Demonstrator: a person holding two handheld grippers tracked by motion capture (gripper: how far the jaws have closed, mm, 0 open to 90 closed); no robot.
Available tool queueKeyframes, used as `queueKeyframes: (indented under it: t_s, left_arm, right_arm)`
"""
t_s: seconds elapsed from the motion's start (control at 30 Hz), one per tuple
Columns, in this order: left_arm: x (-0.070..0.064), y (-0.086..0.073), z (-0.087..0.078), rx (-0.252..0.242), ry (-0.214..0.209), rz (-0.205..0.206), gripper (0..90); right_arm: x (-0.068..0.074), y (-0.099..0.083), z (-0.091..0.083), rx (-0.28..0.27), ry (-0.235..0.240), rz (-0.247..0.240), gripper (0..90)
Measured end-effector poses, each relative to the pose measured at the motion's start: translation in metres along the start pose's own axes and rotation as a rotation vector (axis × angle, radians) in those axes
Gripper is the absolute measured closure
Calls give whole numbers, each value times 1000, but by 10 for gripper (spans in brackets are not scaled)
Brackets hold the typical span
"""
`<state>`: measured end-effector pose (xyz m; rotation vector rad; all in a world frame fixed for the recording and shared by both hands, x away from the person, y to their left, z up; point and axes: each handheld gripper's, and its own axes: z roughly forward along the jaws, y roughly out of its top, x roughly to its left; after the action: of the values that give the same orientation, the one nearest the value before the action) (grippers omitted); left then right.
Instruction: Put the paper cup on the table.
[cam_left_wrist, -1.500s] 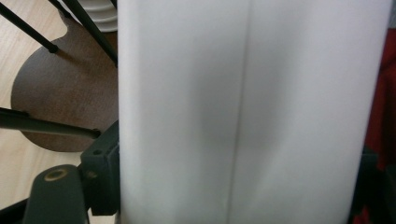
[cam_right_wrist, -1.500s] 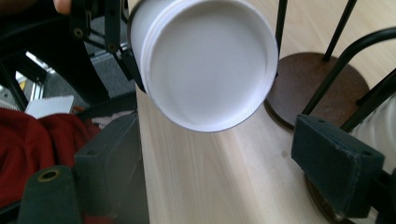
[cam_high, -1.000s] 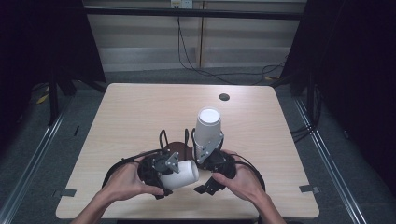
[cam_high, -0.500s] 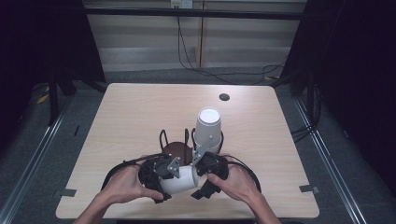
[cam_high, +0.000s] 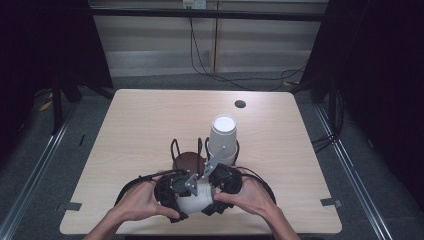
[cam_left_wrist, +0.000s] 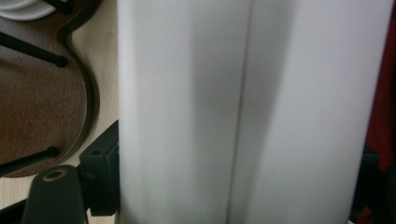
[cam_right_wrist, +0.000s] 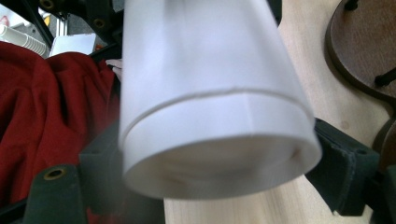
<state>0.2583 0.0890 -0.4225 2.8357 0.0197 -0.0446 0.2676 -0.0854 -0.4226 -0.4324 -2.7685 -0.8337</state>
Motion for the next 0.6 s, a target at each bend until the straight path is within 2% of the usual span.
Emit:
queueKeyframes:
  t_s: [0.07, 0.1, 0.2, 0.23, 0.33, 0.37, 0.47, 0.5, 0.6]
  left_arm:
    - [-1, 0, 0, -7, 5, -2, 185]
    - [0, 1, 0, 3, 9, 10, 185]
    - [-1, 2, 1, -19, -8, -2, 185]
    - [0, 2, 1, -6, -8, 15, 185]
    - [-1, 2, 1, -16, -24, 14, 184]
    - [0, 2, 0, -17, -2, 24, 182]
    - [0, 2, 0, -33, -20, 17, 181]
    - [1, 1, 0, -35, -12, 28, 181]
    - [1, 1, 0, -50, -20, 27, 168]
  right_arm:
    - [0, 1, -1, -5, 15, 1, 193]
    - [0, 1, -1, -11, 14, 0, 193]
    - [1, 1, -1, -15, 25, -1, 193]
    - [1, 2, -1, -14, 26, 2, 192]
    - [2, 2, 1, -18, 31, -25, 219]
    - [2, 3, 2, -7, 37, -33, 234]
    - [4, 4, 1, 0, 27, -19, 251]
    - [3, 4, 1, -10, 30, -41, 253]
    - [5, 3, -1, -2, 22, -36, 259]
